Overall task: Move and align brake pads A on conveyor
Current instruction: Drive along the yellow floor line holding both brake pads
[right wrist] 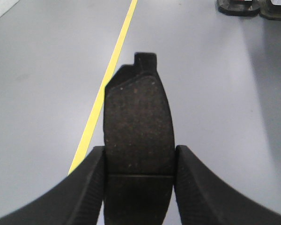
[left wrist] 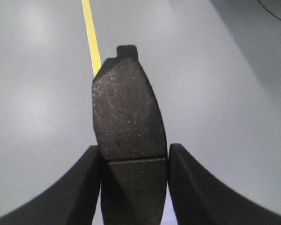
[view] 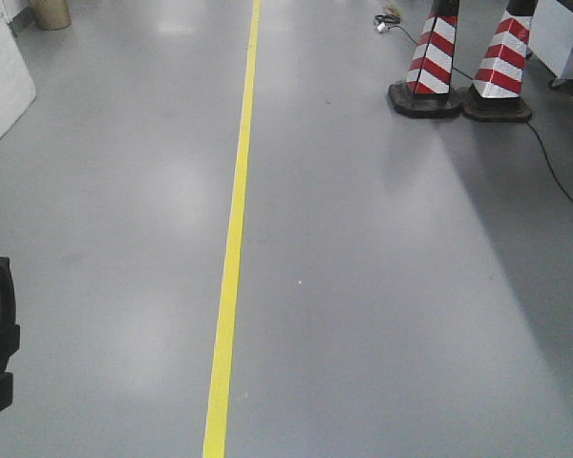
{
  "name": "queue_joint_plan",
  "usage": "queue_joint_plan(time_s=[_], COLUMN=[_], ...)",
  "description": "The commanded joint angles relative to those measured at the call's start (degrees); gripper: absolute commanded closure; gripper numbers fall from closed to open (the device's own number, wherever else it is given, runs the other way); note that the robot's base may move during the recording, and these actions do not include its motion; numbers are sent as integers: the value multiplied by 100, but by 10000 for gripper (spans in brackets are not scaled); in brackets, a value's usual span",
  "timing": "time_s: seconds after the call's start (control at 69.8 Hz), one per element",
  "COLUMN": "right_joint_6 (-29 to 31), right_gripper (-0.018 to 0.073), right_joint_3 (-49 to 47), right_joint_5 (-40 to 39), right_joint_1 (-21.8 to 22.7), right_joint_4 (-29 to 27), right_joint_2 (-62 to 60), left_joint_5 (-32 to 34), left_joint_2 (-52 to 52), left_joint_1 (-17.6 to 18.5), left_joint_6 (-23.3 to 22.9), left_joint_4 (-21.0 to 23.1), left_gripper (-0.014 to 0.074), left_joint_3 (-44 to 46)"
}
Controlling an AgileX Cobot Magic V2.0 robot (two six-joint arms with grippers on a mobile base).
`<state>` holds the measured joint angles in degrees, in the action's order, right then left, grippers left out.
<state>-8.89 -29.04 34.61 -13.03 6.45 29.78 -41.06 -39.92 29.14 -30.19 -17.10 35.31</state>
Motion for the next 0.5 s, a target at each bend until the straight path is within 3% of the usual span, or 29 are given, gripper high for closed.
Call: queue_joint_plan(time_s=[0.0, 0.487], right_joint_6=[29, 29], right_gripper=[561, 561], right_joint_3=[-174, -174], right_joint_5=[-520, -520], right_joint_1=[24, 24], right_joint_4=[70, 70], right_joint_2=[4, 4], left_joint_5=[427, 427], left_joint_2=[19, 19], left_joint_1=[12, 12], left_joint_6=[-60, -60], left_joint_4=[-114, -114], left_gripper=[604, 604], left_joint_3=[153, 153])
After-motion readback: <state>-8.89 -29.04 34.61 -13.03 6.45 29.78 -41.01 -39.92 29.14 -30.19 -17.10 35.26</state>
